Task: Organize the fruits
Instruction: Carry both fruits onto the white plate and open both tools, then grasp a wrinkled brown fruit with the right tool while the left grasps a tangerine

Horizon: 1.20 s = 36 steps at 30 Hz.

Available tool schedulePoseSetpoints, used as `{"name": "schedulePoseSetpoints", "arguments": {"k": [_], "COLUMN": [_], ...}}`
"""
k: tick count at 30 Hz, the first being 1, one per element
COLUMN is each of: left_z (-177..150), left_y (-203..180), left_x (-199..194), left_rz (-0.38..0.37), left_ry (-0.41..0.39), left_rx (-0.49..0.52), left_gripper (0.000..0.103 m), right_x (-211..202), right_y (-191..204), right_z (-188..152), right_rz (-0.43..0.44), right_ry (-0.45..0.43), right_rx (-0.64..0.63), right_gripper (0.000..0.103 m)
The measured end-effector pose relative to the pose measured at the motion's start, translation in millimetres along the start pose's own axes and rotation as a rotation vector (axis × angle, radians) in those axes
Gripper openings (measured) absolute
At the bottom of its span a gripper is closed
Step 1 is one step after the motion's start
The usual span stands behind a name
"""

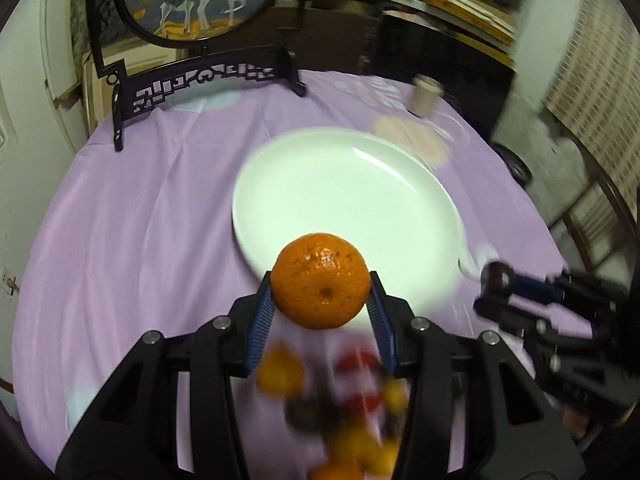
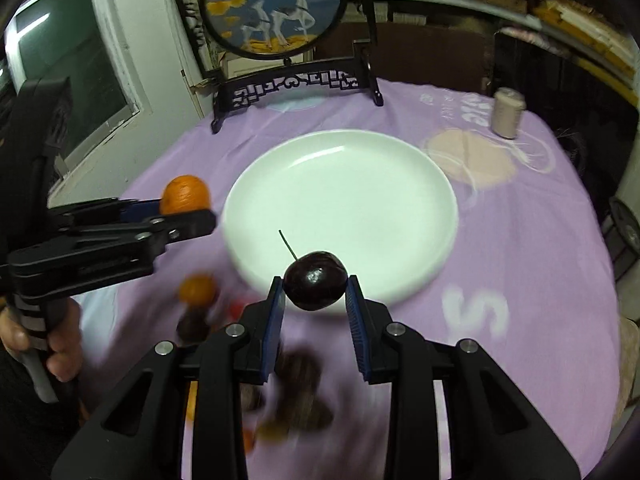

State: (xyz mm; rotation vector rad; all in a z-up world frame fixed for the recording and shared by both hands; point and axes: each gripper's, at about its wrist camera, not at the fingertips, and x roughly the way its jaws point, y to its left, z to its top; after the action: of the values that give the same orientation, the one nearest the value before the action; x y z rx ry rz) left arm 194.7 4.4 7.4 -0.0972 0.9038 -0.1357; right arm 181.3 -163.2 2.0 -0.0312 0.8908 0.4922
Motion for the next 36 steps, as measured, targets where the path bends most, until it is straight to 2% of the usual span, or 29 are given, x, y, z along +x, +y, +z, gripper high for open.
{"name": "schedulePoseSetpoints", "arguments": {"k": [5, 9, 11, 12, 13, 14, 17, 18, 20, 22, 24, 27, 29, 32, 36], "left_z": [60, 72, 73, 73, 72, 72, 65, 57, 37, 10, -24, -73, -98, -126, -146], "left_y": [17, 25, 28, 28, 27, 28, 23, 21, 17, 13, 11, 11, 12, 15, 21], "left_x": [74, 101, 107, 107, 103, 92, 55, 36, 4, -22, -42, -56, -60, -65, -70], "left_rz": [-0.005, -0.039, -0.06, -0.073, -0.082, -0.082, -0.068, -0.062, -0.045, -0.018, -0.016, -0.008, 0.004, 0.044, 0.039], "left_ry": [0.073, 0.098, 0.099, 0.104, 0.095, 0.057, -0.014, -0.043, -0.083, -0.115, -0.139, -0.128, -0.109, -0.081, -0.057], "left_rx": [-0.064, -0.105, -0.108, -0.105, -0.106, -0.109, -0.087, -0.079, -0.058, -0.033, -0.023, -0.021, -0.007, 0.014, 0.009], "left_gripper": [0.046, 0.046, 0.049, 0.054, 0.066, 0.071, 0.075, 0.077, 0.088, 0.092, 0.097, 0.097, 0.097, 0.097, 0.097], "right_x": [82, 121, 129, 130, 127, 120, 87, 71, 39, 13, -10, -30, -37, -41, -35], "right_y": [-30, -43, -44, -43, -43, -42, -36, -33, -27, -16, -3, 8, 9, 8, 9], "right_z": [57, 76, 81, 81, 79, 77, 65, 57, 33, -2, -45, -90, -106, -119, -128], "right_rz": [-0.079, -0.081, -0.104, -0.117, -0.131, -0.146, -0.157, -0.145, -0.083, -0.026, -0.005, -0.03, -0.066, -0.088, -0.143], "right_ry": [0.087, 0.128, 0.144, 0.149, 0.138, 0.118, 0.096, 0.09, 0.067, 0.058, 0.046, 0.033, 0.028, 0.051, 0.059], "right_rx": [0.027, 0.042, 0.022, 0.02, 0.02, 0.022, 0.02, 0.035, 0.064, 0.062, 0.055, 0.06, 0.088, 0.108, 0.102], "right_gripper": [0.031, 0.032, 0.034, 0.045, 0.052, 0.052, 0.052, 0.055, 0.056, 0.057, 0.057, 0.058, 0.058, 0.058, 0.058]}}
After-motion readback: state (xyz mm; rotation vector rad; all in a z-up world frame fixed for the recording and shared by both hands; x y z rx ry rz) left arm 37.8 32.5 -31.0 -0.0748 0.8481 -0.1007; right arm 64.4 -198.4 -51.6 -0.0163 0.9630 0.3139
